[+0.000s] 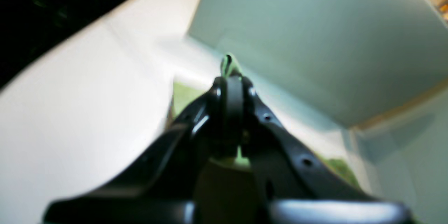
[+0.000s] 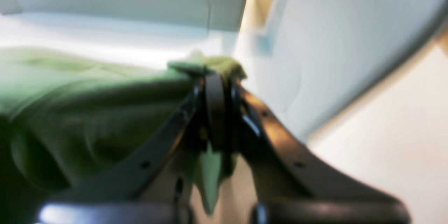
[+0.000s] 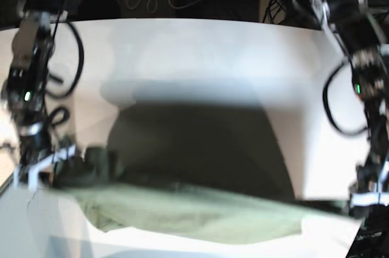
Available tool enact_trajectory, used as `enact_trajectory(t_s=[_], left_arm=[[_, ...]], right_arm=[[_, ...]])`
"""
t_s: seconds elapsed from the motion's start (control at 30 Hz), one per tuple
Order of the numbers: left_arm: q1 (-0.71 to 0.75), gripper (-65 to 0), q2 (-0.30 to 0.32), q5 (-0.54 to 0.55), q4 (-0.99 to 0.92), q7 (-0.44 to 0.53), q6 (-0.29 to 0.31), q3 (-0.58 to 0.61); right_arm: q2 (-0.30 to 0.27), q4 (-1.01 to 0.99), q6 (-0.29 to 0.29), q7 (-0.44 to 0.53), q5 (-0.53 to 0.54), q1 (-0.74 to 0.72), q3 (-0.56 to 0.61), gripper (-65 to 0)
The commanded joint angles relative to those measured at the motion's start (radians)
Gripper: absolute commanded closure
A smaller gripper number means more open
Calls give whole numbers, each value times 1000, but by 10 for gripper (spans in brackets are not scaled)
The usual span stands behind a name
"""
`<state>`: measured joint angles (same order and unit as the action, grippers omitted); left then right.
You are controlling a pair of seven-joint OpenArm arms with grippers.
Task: Layout the t-shirt on the table in an organized manner, then fold the t-shirt properly
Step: 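Lift the shirt with both grippers and lay it flat on the table, then release the shirt and reposition both grippers at its shoulder edge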
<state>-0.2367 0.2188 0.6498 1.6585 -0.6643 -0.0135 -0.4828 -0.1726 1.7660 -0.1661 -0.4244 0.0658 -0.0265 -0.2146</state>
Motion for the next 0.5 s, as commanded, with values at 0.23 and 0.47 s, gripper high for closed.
enact_trajectory(t_s=[0.23, 0.47], left_arm=[[302, -2, 11, 170, -105, 27, 13, -166], [333, -2, 12, 196, -246, 27, 13, -215]], right_arm=[[66, -19, 3, 34, 6, 242, -1, 0], [75, -71, 3, 26, 6, 316, 1, 0]])
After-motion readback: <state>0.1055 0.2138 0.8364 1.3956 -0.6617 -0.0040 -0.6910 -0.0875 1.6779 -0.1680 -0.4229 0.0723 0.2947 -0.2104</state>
